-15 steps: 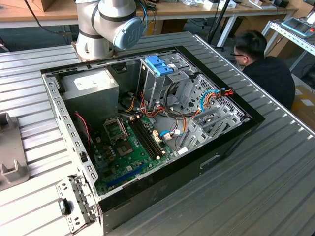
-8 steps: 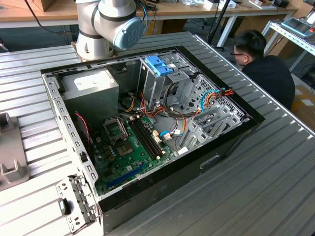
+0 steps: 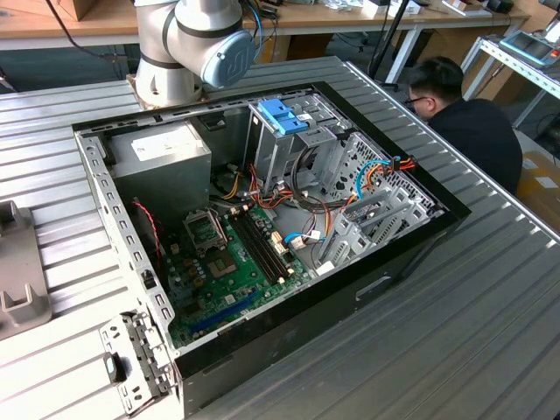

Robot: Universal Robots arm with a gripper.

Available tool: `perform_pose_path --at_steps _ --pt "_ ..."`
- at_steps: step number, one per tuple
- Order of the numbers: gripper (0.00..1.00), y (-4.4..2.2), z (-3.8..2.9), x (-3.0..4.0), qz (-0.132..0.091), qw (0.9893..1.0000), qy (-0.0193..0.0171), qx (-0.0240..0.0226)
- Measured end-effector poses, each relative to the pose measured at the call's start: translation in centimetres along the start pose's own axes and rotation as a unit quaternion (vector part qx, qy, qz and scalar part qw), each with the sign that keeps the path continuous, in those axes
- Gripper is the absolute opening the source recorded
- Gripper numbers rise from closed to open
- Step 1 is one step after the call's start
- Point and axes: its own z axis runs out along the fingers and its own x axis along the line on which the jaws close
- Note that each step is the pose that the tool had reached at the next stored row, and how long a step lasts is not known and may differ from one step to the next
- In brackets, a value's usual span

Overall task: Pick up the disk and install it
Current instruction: 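Pick up the disk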

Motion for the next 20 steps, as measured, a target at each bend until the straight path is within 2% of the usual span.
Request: perform_pose_path --at_steps 20 --pt "0.37 0.02 -0.38 -0.01 0.000 1.0000 0.0000 0.0000"
